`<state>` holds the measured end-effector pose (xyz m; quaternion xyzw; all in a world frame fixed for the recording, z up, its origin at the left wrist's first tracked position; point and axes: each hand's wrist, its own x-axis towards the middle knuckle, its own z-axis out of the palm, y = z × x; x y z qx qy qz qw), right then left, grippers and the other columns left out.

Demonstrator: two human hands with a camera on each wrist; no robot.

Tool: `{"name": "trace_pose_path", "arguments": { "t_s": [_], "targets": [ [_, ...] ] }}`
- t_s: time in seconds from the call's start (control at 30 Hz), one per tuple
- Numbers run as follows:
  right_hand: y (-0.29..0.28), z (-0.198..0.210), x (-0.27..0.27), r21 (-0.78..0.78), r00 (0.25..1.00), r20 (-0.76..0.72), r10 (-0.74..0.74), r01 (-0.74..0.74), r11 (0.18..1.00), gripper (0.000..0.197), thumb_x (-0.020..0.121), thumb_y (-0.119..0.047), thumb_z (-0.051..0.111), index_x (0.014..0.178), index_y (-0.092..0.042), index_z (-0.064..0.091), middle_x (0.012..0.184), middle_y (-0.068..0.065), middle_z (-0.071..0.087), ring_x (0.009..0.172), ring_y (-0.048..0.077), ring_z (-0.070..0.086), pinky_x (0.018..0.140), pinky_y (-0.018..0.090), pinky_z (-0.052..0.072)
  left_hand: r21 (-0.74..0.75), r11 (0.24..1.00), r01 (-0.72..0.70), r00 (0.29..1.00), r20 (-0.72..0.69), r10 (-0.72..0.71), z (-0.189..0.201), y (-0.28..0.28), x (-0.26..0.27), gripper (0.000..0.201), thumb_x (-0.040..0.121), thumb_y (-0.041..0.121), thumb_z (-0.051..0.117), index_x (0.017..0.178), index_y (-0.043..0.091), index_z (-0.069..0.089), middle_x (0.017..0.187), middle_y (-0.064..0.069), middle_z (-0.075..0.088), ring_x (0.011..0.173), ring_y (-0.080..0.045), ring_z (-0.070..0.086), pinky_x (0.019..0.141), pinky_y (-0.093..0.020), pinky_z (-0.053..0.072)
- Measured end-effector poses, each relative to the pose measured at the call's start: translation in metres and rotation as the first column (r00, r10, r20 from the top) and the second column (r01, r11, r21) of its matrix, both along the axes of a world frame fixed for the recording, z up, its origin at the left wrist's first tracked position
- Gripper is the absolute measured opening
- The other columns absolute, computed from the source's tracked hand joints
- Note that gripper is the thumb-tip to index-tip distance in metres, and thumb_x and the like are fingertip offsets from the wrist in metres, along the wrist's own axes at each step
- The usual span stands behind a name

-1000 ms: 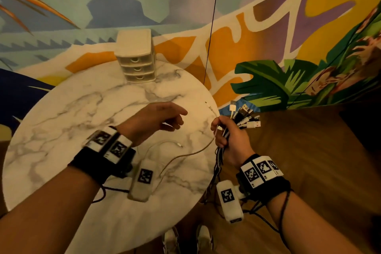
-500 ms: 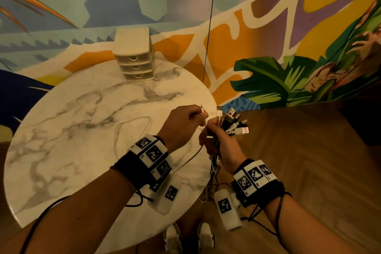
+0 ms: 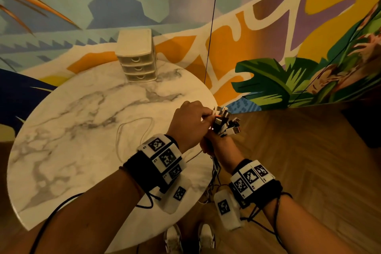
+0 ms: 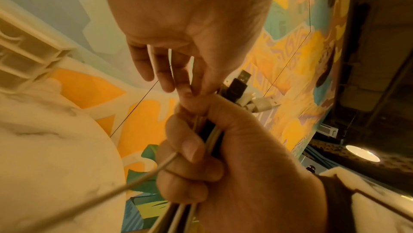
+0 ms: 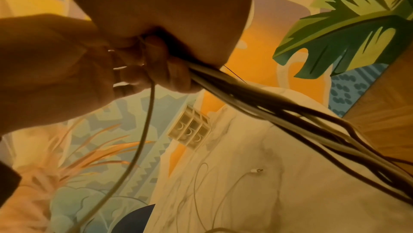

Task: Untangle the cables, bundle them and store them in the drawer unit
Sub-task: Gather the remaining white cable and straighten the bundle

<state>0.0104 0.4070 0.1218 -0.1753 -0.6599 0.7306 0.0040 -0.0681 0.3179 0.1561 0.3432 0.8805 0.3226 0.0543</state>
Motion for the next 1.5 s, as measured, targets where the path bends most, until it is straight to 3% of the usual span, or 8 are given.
{"name": "trace_pose_path", "arguments": {
  "t_s": [0.3, 0.53, 0.67, 0.77, 0.93, 1.0, 1.13, 1.5],
  "targets": [
    [0.008, 0.001, -0.006, -0.079, 0.96, -0.033, -0.278, 0.275, 0.958, 0.053, 0.099, -0.031, 0.042, 0.051, -0.012, 0.055, 0.041, -0.002, 0.051, 0.036, 0.012, 0.04, 0.041, 0.021, 0.031, 0.148, 0.988, 0.032, 0.864, 0.493, -0.102, -0.013, -0.014, 0.003, 0.036, 0.096, 0.031, 0.048, 0.131, 0.024, 0.049, 0.114, 0.001, 0.055, 0.1, -0.011, 0.054, 0.082, -0.021, 0.042],
    [0.05, 0.012, -0.018, -0.465, 0.91, 0.001, -0.414, 0.366, 0.806, 0.057, 0.1, -0.041, 0.029, 0.065, -0.007, 0.058, 0.065, 0.012, 0.071, 0.055, 0.022, 0.06, 0.056, 0.026, 0.05, -0.362, 0.875, 0.322, 0.707, 0.707, 0.033, -0.092, -0.112, 0.027, 0.018, 0.093, 0.009, 0.047, 0.091, 0.01, 0.065, 0.073, -0.002, 0.062, 0.069, -0.011, 0.058, 0.06, -0.012, 0.045],
    [0.075, 0.015, -0.016, -0.606, 0.904, 0.003, -0.428, 0.342, 0.718, 0.05, 0.1, -0.039, 0.028, 0.088, -0.009, 0.065, 0.051, 0.002, 0.06, 0.033, 0.009, 0.037, 0.039, 0.015, 0.034, -0.511, 0.859, 0.005, 0.861, 0.44, 0.256, -0.117, -0.176, -0.019, 0.017, 0.093, 0.005, 0.048, 0.092, 0.009, 0.065, 0.078, 0.004, 0.059, 0.084, -0.019, 0.058, 0.075, -0.019, 0.045],
    [0.082, 0.013, -0.019, -0.58, 0.907, -0.047, -0.419, 0.317, 0.75, 0.051, 0.099, -0.04, 0.032, 0.068, -0.012, 0.062, 0.042, -0.003, 0.042, 0.031, 0.008, 0.025, 0.037, 0.018, 0.021, -0.524, 0.816, -0.243, 0.843, 0.301, 0.445, -0.111, -0.2, -0.058, 0.02, 0.093, 0.013, 0.048, 0.082, 0.012, 0.065, 0.085, -0.012, 0.069, 0.086, -0.03, 0.065, 0.075, -0.032, 0.049],
    [0.062, 0.005, -0.023, 0.029, 0.92, -0.038, -0.391, 0.392, 0.919, 0.05, 0.09, -0.058, 0.043, 0.055, -0.022, 0.042, 0.05, -0.01, 0.039, 0.048, 0.007, 0.034, 0.058, 0.022, 0.033, -0.008, 0.764, -0.646, 0.741, 0.235, 0.629, -0.027, -0.158, -0.101, 0.025, 0.091, 0.009, 0.044, 0.09, 0.001, 0.068, 0.106, -0.013, 0.067, 0.068, -0.03, 0.062, 0.047, -0.023, 0.048],
    [0.047, 0.006, -0.019, 0.255, 0.971, 0.004, -0.238, 0.229, 0.939, 0.055, 0.079, -0.075, 0.044, 0.052, -0.026, 0.044, 0.056, -0.009, 0.039, 0.054, 0.005, 0.034, 0.07, 0.028, 0.031, 0.068, 0.786, -0.615, 0.789, 0.03, 0.614, 0.004, -0.127, -0.094, 0.022, 0.091, 0.019, 0.05, 0.094, 0.008, 0.069, 0.105, -0.012, 0.069, 0.084, -0.033, 0.063, 0.063, -0.029, 0.05],
    [0.003, 0.023, -0.016, 0.263, 0.996, 0.014, 0.091, -0.091, 0.961, 0.046, 0.097, -0.039, 0.043, 0.058, -0.021, 0.059, 0.047, -0.002, 0.041, 0.037, 0.001, 0.037, 0.047, 0.015, 0.03, -0.267, 0.884, -0.384, 0.911, -0.263, 0.316, 0.023, -0.056, -0.031, 0.021, 0.093, 0.036, 0.046, 0.094, 0.02, 0.06, 0.094, -0.009, 0.067, 0.088, -0.032, 0.061, 0.067, -0.035, 0.047],
    [0.013, -0.017, -0.026, 0.05, 0.992, 0.032, -0.122, 0.121, 0.991, 0.025, 0.096, -0.022, 0.049, 0.076, -0.007, 0.052, 0.046, 0.001, 0.035, 0.036, 0.009, 0.029, 0.043, 0.026, 0.023, -0.475, 0.879, -0.036, 0.976, -0.207, -0.072, -0.032, -0.029, 0.028, 0.05, 0.099, 0.024, 0.034, 0.146, 0.022, 0.017, 0.094, 0.0, 0.065, 0.068, -0.025, 0.059, 0.053, -0.035, 0.042]
  ]
}}
